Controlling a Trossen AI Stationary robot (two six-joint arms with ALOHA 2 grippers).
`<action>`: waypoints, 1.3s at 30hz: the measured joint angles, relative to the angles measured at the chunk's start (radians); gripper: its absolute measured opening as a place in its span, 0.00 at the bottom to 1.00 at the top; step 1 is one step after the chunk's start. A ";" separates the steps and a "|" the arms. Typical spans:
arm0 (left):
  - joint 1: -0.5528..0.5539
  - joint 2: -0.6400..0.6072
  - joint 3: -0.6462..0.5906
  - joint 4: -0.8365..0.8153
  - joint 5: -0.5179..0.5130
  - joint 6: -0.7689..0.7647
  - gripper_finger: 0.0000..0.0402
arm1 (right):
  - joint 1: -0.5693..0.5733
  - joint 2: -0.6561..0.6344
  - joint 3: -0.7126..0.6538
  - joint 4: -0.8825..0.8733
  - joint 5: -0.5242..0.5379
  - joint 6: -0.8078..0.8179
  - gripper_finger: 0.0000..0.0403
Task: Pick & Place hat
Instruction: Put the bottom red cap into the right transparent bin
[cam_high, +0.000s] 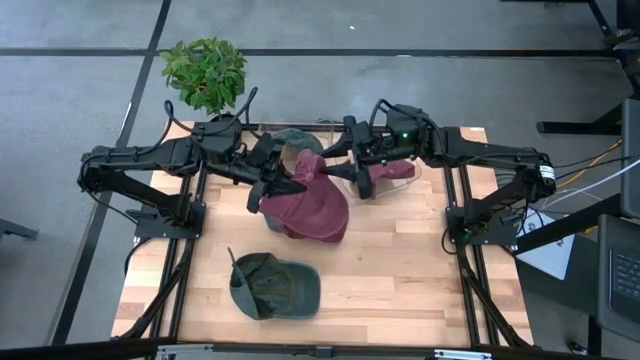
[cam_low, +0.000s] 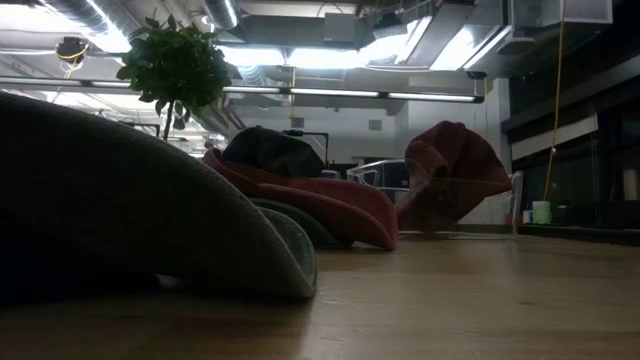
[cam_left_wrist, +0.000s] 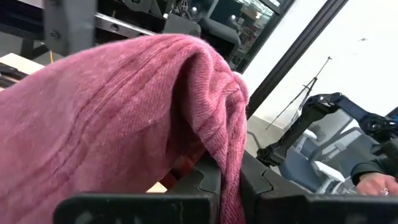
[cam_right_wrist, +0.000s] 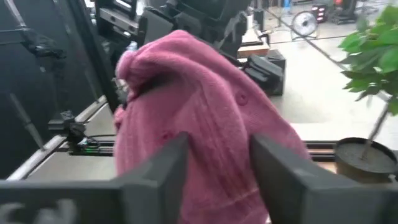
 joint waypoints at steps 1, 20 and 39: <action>0.000 0.000 0.000 -0.003 0.002 0.000 0.02 | 0.000 0.000 0.000 0.000 -0.016 0.009 0.34; 0.001 -0.043 0.000 -0.042 0.040 -0.010 0.05 | -0.021 -0.053 0.000 -0.085 -0.104 0.043 0.02; 0.000 -0.080 0.000 -0.043 0.051 0.000 0.05 | -0.028 -0.060 0.000 -0.128 -0.139 0.025 0.03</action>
